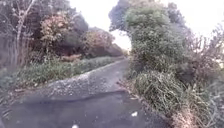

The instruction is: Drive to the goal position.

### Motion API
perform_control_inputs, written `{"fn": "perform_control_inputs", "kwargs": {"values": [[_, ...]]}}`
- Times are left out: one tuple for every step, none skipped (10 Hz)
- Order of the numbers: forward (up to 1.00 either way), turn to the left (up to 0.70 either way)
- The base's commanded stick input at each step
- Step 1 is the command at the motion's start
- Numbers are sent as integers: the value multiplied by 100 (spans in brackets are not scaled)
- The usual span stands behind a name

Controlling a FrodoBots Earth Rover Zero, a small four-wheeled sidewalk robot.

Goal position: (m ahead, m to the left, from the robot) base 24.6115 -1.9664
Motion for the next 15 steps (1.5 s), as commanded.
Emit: {"fn": "perform_control_inputs", "kwargs": {"values": [[45, 6], [45, 27], [45, 27], [45, 27], [45, 27], [45, 27], [45, 27], [45, 27], [45, 27], [45, 27], [45, 27], [45, 27], [45, 27], [45, 0], [45, 0]]}}
